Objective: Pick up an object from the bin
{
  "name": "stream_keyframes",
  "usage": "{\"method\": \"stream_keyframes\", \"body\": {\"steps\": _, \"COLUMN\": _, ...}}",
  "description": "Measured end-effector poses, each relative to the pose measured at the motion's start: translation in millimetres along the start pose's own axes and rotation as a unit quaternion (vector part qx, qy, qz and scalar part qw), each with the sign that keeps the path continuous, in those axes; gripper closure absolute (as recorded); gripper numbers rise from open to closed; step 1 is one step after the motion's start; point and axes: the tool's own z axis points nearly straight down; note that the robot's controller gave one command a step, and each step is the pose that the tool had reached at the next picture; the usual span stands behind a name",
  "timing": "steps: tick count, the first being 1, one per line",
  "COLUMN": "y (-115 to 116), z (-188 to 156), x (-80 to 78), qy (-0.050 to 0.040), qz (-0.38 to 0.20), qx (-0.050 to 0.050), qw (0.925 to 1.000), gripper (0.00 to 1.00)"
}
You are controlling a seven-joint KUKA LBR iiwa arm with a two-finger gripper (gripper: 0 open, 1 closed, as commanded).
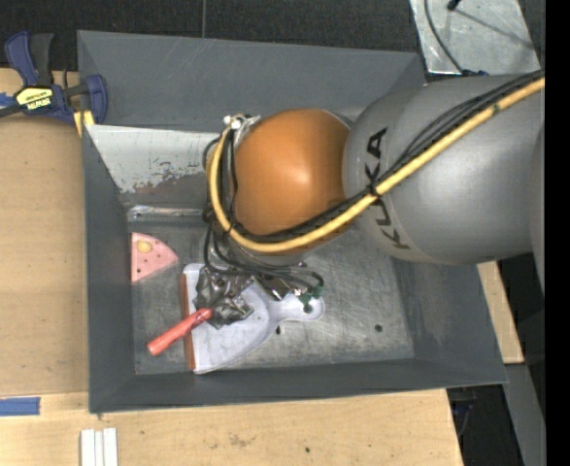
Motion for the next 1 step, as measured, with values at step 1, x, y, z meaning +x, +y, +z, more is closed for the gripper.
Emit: {"method": "stream_keyframes", "body": {"steps": 1, "y": 1.3, "z": -17.2, "x": -26.4, "qy": -0.0119, "qz": -0.078, "qx": 0.005, "qw": 0.9969, "gripper": 1.0}}
